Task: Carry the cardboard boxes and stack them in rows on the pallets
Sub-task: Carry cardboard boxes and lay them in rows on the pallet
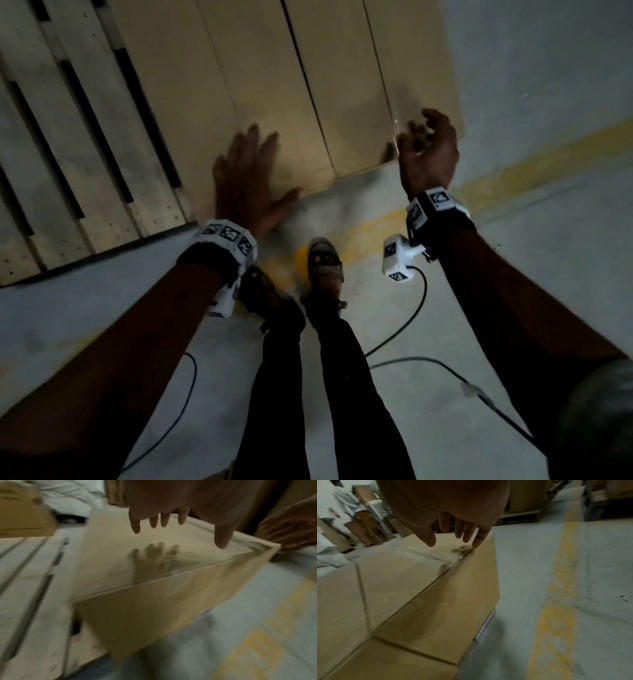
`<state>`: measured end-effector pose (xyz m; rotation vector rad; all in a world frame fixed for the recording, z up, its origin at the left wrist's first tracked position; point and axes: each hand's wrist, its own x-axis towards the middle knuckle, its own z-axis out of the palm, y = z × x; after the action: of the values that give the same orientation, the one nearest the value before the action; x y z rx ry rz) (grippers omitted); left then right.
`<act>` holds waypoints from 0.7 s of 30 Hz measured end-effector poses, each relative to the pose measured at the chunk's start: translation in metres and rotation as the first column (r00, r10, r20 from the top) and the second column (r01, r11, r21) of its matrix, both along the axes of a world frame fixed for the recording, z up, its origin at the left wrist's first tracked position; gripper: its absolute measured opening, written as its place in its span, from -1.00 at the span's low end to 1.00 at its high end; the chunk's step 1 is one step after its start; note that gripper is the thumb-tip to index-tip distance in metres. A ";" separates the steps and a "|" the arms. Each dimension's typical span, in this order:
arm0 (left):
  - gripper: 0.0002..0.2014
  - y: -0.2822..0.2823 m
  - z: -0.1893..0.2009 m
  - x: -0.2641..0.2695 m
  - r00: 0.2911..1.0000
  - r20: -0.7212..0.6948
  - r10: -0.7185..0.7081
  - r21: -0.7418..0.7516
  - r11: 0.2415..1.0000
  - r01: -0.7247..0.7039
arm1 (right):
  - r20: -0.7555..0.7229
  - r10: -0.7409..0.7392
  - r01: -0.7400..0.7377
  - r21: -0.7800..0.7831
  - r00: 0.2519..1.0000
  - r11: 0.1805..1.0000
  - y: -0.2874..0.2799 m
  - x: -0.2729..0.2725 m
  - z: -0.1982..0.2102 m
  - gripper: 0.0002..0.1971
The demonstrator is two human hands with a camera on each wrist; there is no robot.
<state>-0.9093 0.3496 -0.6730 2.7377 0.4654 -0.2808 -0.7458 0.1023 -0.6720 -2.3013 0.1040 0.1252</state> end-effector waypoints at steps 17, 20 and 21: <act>0.06 -0.047 -0.011 0.062 0.946 -0.141 -0.291 0.083 0.949 0.305 | -0.500 -0.199 0.316 0.162 0.843 0.935 -0.056 0.043 -0.047 0.13; 0.07 -0.045 -0.008 0.065 0.938 -0.146 -0.314 0.086 0.941 0.329 | -0.450 -0.164 0.243 0.124 0.878 0.962 -0.057 0.046 -0.047 0.08; 0.07 -0.045 -0.007 0.066 0.935 -0.147 -0.322 0.094 0.937 0.337 | -0.445 -0.161 0.232 0.110 0.881 0.966 -0.058 0.047 -0.047 0.05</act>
<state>-0.8430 0.3042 -0.6798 2.9183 0.0487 -0.5341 -0.6989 0.0445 -0.7185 -2.0507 0.5374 0.5229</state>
